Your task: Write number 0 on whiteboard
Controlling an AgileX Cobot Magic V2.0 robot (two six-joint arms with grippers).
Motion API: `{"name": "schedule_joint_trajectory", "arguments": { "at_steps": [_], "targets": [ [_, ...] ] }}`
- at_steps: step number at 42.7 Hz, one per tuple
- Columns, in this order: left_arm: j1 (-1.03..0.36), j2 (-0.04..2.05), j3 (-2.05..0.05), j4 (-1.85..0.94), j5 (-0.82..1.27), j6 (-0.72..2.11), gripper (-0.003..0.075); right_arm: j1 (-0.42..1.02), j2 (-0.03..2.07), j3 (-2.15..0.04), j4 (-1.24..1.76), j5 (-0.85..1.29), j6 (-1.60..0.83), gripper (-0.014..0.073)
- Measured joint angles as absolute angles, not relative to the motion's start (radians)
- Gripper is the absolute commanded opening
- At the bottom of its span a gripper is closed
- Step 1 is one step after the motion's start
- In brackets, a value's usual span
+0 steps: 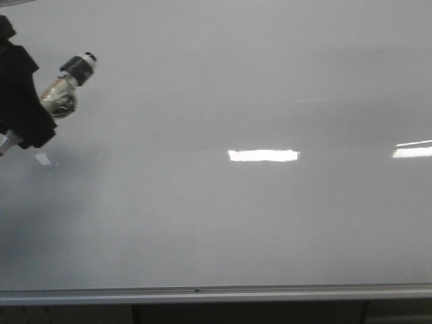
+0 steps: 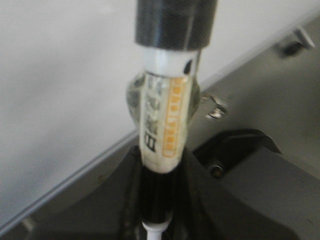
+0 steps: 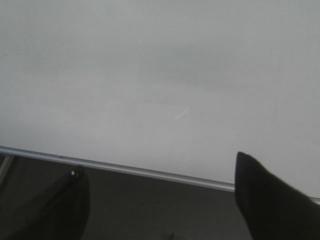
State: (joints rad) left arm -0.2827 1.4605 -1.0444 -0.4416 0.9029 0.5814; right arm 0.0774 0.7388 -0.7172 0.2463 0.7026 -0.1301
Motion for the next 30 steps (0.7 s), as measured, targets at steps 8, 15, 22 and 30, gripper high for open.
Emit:
{"name": "schedule_joint_trajectory", "arguments": {
  "at_steps": [8,15,22,30],
  "targets": [
    [-0.375,1.46,-1.065,-0.539,1.053,0.685,-0.0019,0.077,0.853,-0.802,0.533,0.83,-0.36,0.0613],
    [-0.48,1.46,-1.065,-0.594,1.154,0.753,-0.0019,0.077,1.0,-0.856,0.885,1.019,-0.657,0.0613],
    [-0.533,1.46,-1.065,-0.642,1.194,0.786,-0.0019,0.09,1.163,-0.908,1.06,1.152,-0.795,0.0613],
    [-0.542,1.46,-1.065,-0.66,1.196,0.788,-0.0019,0.189,1.299,-0.976,1.099,1.173,-0.826,0.0613]
  ]
}}
